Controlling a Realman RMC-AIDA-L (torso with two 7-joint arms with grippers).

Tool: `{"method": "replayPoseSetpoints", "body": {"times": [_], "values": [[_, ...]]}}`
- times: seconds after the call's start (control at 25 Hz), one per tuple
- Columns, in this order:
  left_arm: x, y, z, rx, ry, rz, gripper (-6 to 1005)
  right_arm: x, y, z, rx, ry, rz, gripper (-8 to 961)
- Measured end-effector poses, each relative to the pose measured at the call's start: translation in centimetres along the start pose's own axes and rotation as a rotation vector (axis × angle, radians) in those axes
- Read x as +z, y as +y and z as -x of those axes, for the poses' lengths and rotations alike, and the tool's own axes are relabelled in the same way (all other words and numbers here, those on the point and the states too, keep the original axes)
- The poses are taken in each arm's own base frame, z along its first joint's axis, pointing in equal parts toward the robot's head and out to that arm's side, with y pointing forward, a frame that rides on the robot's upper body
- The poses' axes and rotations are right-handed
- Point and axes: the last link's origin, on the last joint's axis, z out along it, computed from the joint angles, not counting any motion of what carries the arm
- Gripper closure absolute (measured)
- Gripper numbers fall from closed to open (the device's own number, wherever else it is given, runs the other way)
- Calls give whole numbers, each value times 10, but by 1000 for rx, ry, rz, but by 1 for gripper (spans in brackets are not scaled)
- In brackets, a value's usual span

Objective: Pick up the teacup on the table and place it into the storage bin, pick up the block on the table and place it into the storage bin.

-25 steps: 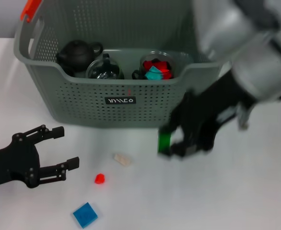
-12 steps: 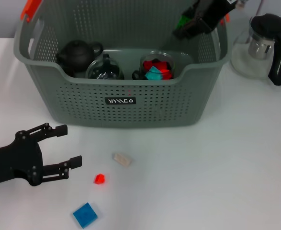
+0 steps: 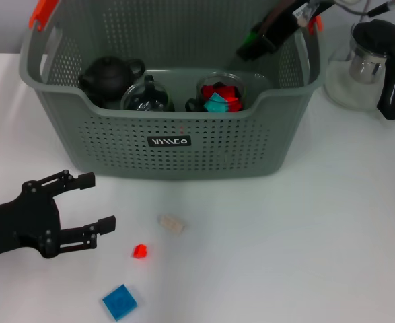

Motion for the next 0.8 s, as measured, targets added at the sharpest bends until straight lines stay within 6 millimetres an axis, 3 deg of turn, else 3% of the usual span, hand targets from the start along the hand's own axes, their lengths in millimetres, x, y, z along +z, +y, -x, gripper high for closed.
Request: {"method": "replayPoseSetpoints", "body": {"times": [0.2,0.52,0.68,0.8], "values": [[2,-2,-2,4,3,3,122,11,3,-1,-16,14,-3,526],[1,-2,-3,5,9,1,122,10,2,2,-24,-1,-27,294],[0,-2,-4,7,13,4,122,-5,2,11,-18,-83,-46,211],[0,-2,-4,8,14,6,123,-28,7,18,-25,-191,-41,148]]}}
